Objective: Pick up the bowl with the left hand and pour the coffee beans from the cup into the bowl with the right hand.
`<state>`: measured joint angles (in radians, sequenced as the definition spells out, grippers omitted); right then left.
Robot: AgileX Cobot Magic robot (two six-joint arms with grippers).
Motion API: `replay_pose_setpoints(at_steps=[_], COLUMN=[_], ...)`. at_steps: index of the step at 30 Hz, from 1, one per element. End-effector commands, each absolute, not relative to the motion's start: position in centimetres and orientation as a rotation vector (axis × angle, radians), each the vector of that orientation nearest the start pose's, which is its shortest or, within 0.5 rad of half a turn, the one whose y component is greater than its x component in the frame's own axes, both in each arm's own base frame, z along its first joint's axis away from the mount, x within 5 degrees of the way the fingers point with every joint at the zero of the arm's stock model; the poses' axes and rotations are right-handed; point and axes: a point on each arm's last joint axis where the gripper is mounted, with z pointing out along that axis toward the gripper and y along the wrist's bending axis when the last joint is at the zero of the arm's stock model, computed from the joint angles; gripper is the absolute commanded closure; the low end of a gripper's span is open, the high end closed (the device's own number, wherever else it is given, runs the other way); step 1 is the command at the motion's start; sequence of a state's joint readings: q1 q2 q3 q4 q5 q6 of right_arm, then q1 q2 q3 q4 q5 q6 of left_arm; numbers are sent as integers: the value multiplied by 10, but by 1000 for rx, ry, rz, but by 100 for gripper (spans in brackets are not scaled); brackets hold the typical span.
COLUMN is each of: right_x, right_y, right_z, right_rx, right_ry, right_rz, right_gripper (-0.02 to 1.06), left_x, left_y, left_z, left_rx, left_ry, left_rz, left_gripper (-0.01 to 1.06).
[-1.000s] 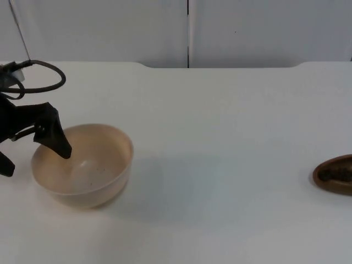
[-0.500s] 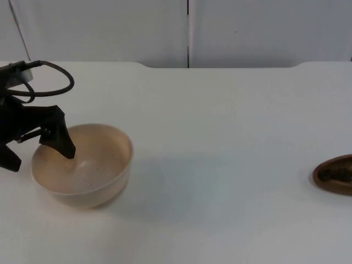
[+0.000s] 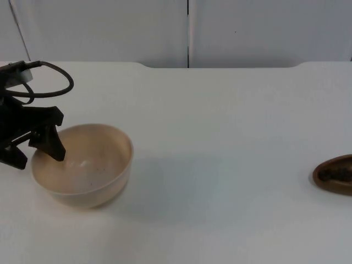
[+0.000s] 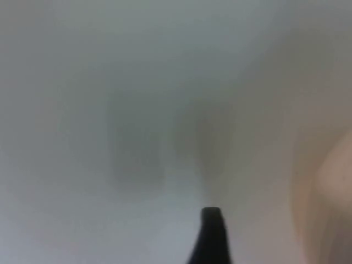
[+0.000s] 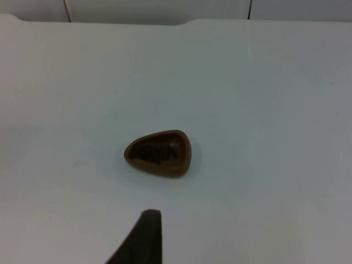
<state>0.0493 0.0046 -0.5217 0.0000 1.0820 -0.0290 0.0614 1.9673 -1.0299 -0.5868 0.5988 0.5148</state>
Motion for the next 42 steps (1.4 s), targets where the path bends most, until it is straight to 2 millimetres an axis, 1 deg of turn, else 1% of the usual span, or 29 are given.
replay_pose_setpoints(at_steps=[1, 2, 3, 7, 8, 10, 11, 13, 16, 21, 25, 30, 33, 35, 36, 37, 38, 39, 40, 41, 42], right_x=[-8, -8, -8, -8, -8, -8, -8, -8, -8, -8, -8, -8, -8, -8, -8, -8, -8, -8, -8, -8, -8], right_y=[0, 0, 0, 0, 0, 0, 0, 0, 0, 0, 0, 0, 0, 0, 0, 0, 0, 0, 0, 0, 0], right_z=[280, 280, 280, 280, 280, 280, 280, 280, 280, 280, 280, 280, 280, 280, 280, 280, 280, 280, 280, 280, 280], right_rx=[-79, -79, -79, -79, -79, -79, -79, -79, -79, -79, -79, -79, -79, -79, -79, -79, -79, -79, -79, -79, -79], right_ry=[2045, 2045, 2045, 2045, 2045, 2045, 2045, 2045, 2045, 2045, 2045, 2045, 2045, 2045, 2045, 2045, 2045, 2045, 2045, 2045, 2045], right_rz=[6, 6, 6, 6, 6, 6, 6, 6, 6, 6, 6, 6, 6, 6, 6, 6, 6, 6, 6, 6, 6], right_gripper=[-1, -1, -1, -1, -1, -1, -1, -1, -1, -1, -1, -1, -1, -1, -1, -1, -1, -1, -1, -1, -1], left_x=[346, 346, 346, 346, 346, 344, 344, 344, 343, 343, 341, 338, 335, 332, 332, 331, 329, 328, 327, 327, 326], left_y=[-8, -8, -8, -8, -8, -9, -9, -9, -9, -10, -11, -13, -19, -28, -28, -33, -43, -46, -56, -56, -63], left_z=[111, 111, 111, 111, 111, 111, 111, 111, 112, 119, 135, 143, 152, 157, 157, 159, 160, 161, 162, 162, 162], left_rx=[-24, -24, -24, -61, -61, -59, -58, -56, -56, -105, -145, -140, -97, -56, -56, -37, -11, -2, 20, 20, 47], left_ry=[2889, 2889, 2889, 2890, 2890, 2901, 2903, 2910, 2908, 2904, 2877, 2877, 2891, 2902, 2902, 2907, 2913, 2914, 2916, 2916, 2917], left_rz=[-447, -447, -447, -459, -459, -471, -473, -480, -481, -493, -507, -522, -488, -440, -440, -418, -405, -405, -412, -412, -416], left_gripper=[49, 55, 55, 77, 77, 90, 93, 104, 105, 105, 105, 105, 105, 105, 105, 105, 105, 105, 105, 105, 105])
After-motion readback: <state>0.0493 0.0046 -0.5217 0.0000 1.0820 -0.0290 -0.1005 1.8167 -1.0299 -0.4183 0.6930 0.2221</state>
